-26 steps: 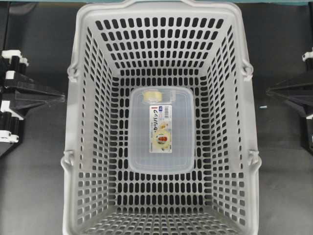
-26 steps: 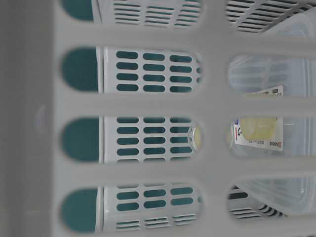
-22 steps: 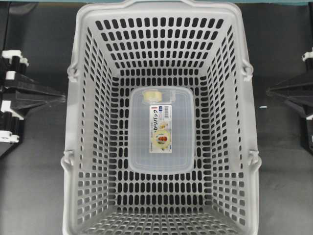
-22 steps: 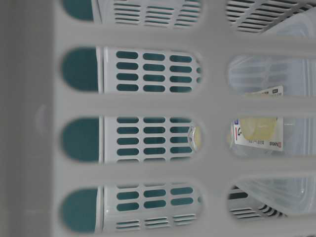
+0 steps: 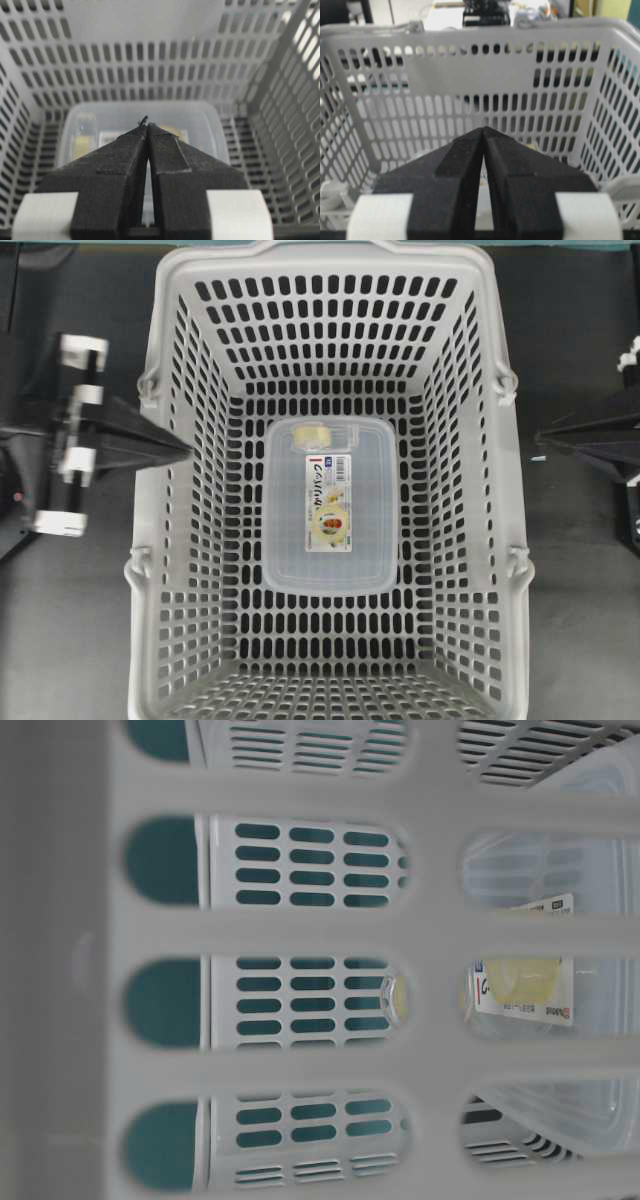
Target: Pick up the cellophane tape from the shopping basket with the left arm.
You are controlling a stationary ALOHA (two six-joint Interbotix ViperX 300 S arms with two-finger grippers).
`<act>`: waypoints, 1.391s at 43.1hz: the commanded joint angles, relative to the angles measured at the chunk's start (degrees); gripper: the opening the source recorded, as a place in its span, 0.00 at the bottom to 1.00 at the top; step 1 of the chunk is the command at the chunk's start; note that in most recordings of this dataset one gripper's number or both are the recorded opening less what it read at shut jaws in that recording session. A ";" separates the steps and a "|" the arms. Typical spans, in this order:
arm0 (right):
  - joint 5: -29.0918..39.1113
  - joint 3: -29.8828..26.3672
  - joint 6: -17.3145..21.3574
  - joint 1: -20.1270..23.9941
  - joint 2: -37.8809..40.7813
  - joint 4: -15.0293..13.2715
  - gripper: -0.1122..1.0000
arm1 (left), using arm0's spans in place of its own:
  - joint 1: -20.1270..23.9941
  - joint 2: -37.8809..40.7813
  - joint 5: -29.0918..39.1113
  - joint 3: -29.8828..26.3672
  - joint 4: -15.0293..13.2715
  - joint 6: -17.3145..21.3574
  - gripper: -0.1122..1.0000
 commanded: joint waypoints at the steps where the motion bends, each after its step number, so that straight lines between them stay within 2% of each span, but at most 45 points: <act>1: 1.14 -1.58 -0.09 -0.09 0.09 0.18 0.09 | -0.35 4.75 4.92 -6.68 0.18 0.26 0.10; 20: 2.20 -1.49 0.00 -0.18 0.00 0.18 0.12 | -1.85 21.45 16.70 -21.27 0.18 0.53 0.10; 25: 2.29 -1.49 0.00 -0.18 0.09 0.18 0.22 | -1.76 24.35 18.54 -23.73 0.18 -0.18 0.10; 28: 2.46 -1.49 0.00 -0.18 0.00 0.26 0.34 | -1.67 26.72 19.69 -25.22 0.18 -0.44 0.12; 30: 2.46 -1.49 0.00 -0.09 0.00 0.18 0.45 | -1.76 28.04 20.39 -26.02 0.18 -0.62 0.17; 32: 2.29 -1.49 0.00 -0.18 0.00 0.26 0.59 | -1.85 29.53 21.09 -26.89 0.18 -1.05 0.26; 35: 2.11 -1.49 0.00 -0.18 0.00 0.18 0.73 | -1.85 31.11 21.80 -28.04 0.18 -1.85 0.44; 37: 2.11 -1.49 0.00 -0.18 0.00 0.18 0.77 | -1.93 32.17 22.15 -28.74 0.18 -2.55 0.57; 41: 2.11 -1.49 0.00 -0.18 -0.09 0.18 0.78 | -2.02 34.63 23.20 -30.59 0.18 -4.31 0.79; 44: 1.85 -1.41 0.00 -0.18 -0.18 0.26 0.78 | -2.02 36.56 24.26 -31.90 0.18 -5.01 0.89; 60: 1.23 -1.14 0.00 -0.44 -0.53 0.18 0.78 | -2.72 47.29 34.28 -38.32 0.18 -5.36 0.90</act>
